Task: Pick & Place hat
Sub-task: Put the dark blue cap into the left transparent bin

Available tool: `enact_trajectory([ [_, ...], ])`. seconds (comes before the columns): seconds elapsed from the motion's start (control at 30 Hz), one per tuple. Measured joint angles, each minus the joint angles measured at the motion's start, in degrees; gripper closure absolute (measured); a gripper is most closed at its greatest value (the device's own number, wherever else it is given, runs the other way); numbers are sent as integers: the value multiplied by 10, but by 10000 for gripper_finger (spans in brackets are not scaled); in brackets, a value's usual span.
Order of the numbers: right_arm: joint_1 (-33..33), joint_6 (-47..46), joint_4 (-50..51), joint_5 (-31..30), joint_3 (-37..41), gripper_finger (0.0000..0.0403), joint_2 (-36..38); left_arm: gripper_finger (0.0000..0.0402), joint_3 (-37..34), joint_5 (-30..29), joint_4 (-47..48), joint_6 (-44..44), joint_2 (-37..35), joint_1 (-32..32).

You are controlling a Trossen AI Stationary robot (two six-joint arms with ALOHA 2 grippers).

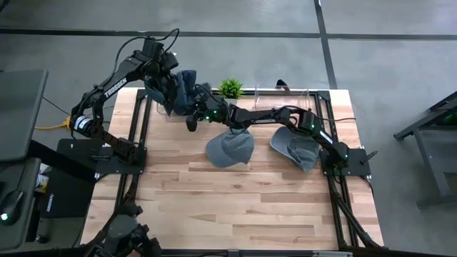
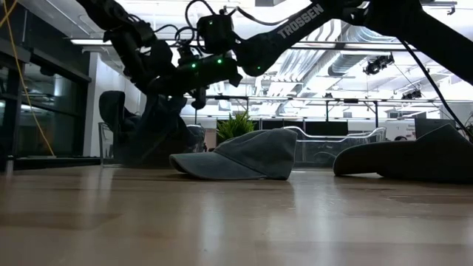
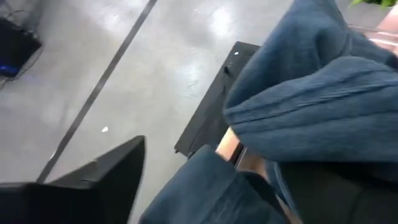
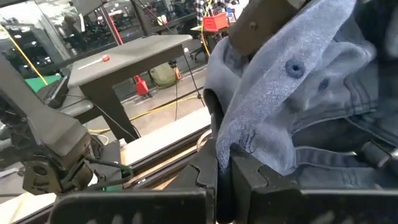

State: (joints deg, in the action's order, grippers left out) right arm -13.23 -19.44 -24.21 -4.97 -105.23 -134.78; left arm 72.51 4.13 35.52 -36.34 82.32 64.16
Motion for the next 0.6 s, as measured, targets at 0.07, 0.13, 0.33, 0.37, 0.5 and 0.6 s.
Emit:
enact_trajectory([
  [0.07, 0, 2, 4, 0, 0, 397, 0, 28, 0, 0, 1, 2, -8, 0],
  [0.13, -1, 2, 9, 1, 0, 399, 0, 9, 0, 7, 5, 3, -19, 0],
  [0.33, -5, 32, 8, -2, 0, 359, 0, 26, 0, 13, 2, 11, -43, 0],
  [0.37, -5, 33, 8, -3, 0, 345, 0, 26, 0, 14, 2, 12, -44, 0],
  [0.5, -6, 34, 4, 0, 0, 287, 0, 17, 0, 10, 2, 17, -44, 0],
  [0.6, -6, 36, 4, 4, 0, 245, 0, 6, 0, 2, 0, 20, -44, 0],
])
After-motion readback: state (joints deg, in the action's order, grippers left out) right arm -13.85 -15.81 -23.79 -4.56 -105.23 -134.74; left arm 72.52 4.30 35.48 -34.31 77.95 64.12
